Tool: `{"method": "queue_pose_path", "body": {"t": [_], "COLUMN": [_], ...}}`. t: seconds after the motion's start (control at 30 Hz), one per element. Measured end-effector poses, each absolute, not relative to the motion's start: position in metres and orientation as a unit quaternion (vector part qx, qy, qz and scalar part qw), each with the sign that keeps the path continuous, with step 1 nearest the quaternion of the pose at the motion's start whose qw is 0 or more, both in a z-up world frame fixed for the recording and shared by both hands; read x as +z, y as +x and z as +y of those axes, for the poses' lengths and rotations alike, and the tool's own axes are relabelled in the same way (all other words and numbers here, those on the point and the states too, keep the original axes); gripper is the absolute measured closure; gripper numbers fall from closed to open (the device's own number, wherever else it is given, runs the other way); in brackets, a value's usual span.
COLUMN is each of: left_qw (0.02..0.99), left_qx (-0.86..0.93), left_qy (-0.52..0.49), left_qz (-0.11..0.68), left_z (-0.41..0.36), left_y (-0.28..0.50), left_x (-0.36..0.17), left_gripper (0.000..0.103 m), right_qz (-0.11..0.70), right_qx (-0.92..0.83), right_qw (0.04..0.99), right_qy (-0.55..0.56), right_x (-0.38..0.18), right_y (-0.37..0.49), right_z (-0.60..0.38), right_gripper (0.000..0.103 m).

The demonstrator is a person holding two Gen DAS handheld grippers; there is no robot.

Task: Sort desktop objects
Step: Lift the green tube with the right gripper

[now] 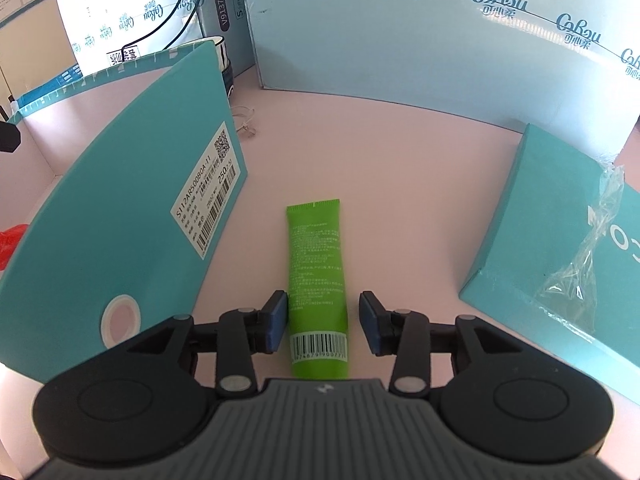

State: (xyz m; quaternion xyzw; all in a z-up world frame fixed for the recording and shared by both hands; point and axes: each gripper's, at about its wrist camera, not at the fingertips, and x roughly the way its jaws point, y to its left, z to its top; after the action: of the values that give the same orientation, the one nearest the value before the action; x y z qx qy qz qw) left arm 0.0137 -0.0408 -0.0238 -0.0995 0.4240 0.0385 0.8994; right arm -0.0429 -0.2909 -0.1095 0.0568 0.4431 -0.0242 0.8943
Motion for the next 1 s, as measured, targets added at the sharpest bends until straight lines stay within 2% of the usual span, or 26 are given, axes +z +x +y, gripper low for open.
{"method": "queue_pose_path", "body": {"t": [0.03,0.13,0.2,0.23,0.3,0.33,0.37,0.57,1.0], "left_qw": [0.899,0.899,0.900,0.900,0.899,0.899,0.898,0.900,0.899], "left_qx": [0.039,0.039,0.041,0.043,0.049,0.050,0.051,0.045,0.038], "left_qy": [-0.100,-0.099,-0.100,-0.101,-0.105,-0.107,-0.108,-0.106,-0.097], "left_qz": [0.424,0.424,0.422,0.422,0.421,0.422,0.423,0.421,0.425], "left_z": [-0.040,-0.040,-0.039,-0.038,-0.035,-0.034,-0.034,-0.037,-0.041], "left_y": [0.013,0.012,0.012,0.012,0.012,0.012,0.012,0.011,0.012], "left_x": [-0.024,-0.024,-0.023,-0.023,-0.023,-0.023,-0.023,-0.022,-0.024], "left_gripper": [0.000,0.000,0.000,0.000,0.000,0.000,0.000,0.000,0.000], "right_qz": [0.441,0.440,0.435,0.433,0.428,0.425,0.425,0.421,0.386], "right_qx": [-0.023,-0.019,-0.018,-0.016,-0.018,-0.023,-0.024,-0.028,-0.045], "right_qw": [0.895,0.897,0.900,0.901,0.903,0.904,0.903,0.902,0.915], "right_qy": [0.055,0.040,0.027,0.030,0.039,0.043,0.053,0.093,0.110], "right_x": [-0.110,-0.114,-0.117,-0.117,-0.116,-0.114,-0.113,-0.107,-0.081], "right_y": [-0.042,-0.039,-0.040,-0.041,-0.044,-0.045,-0.045,-0.052,-0.059], "right_z": [-0.290,-0.284,-0.280,-0.280,-0.285,-0.288,-0.291,-0.303,-0.304], "right_gripper": [0.053,0.026,0.025,0.027,0.041,0.059,0.068,0.069,0.069]}}
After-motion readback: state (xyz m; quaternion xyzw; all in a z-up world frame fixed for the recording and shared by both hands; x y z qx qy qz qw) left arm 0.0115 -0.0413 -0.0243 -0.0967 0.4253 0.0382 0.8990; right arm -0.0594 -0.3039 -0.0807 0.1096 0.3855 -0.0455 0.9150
